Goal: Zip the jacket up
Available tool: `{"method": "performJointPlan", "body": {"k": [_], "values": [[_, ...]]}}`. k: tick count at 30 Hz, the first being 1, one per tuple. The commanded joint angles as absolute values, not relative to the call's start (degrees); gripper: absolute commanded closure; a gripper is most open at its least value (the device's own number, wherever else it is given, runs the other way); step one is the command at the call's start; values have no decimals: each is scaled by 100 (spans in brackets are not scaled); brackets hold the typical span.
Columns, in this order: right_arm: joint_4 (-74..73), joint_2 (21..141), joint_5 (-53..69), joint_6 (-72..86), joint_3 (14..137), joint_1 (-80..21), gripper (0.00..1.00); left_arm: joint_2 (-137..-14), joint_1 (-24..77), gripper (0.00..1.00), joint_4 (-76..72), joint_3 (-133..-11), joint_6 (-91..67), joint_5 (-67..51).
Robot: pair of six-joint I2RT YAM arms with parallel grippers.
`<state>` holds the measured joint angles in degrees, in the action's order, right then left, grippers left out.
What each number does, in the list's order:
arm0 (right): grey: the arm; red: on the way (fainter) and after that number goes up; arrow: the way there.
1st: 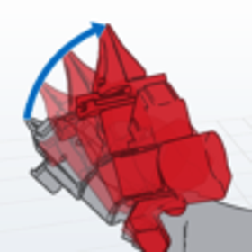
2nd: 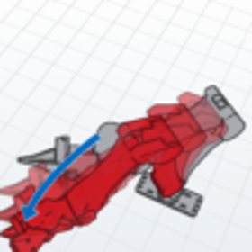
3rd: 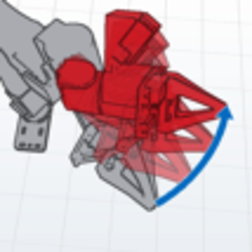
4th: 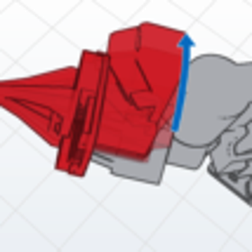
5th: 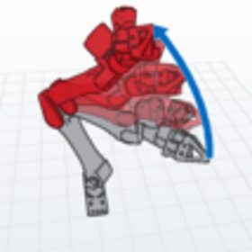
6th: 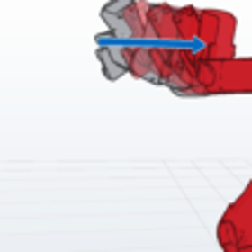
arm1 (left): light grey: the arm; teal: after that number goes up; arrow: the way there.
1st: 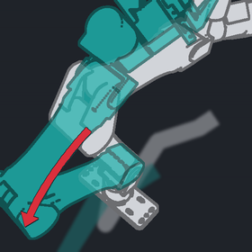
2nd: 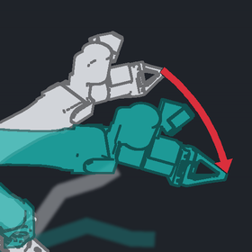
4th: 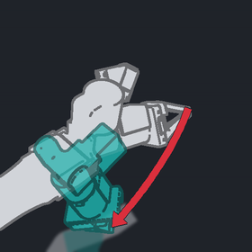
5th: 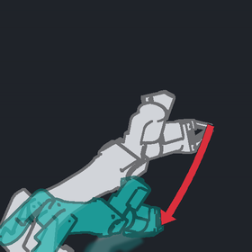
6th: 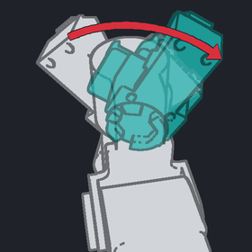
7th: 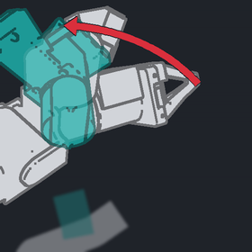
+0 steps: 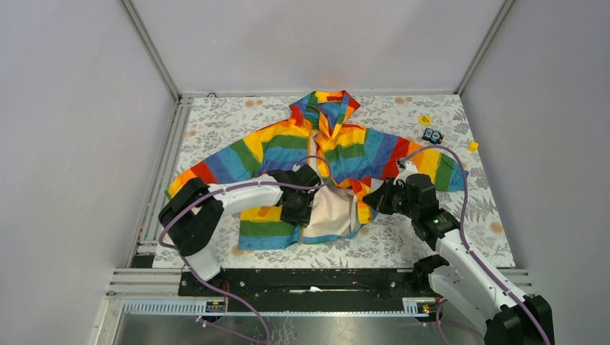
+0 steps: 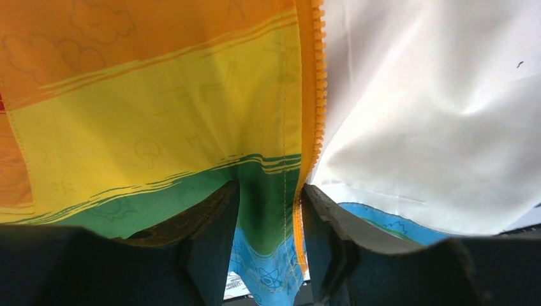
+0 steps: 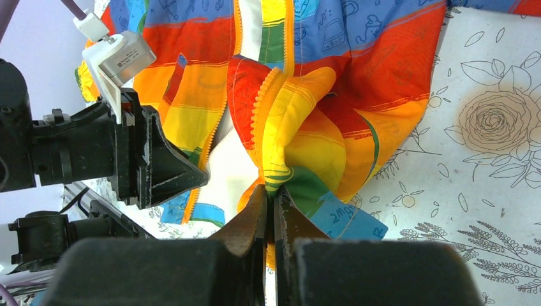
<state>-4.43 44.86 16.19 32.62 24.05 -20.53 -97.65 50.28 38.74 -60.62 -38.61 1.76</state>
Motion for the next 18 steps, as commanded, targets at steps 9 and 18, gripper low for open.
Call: {"method": "performJointPlan", "body": {"k": [9, 18], "values": [[-312, 4449, 1744, 3248, 2587, -2031, 100, -9096, 4539, 71, 3378, -5761, -3772, -611], [-230, 4876, 2085, 3172, 2779, -2073, 100, -8793, 4464, 89, 2788, -5536, -3812, -949]]}}
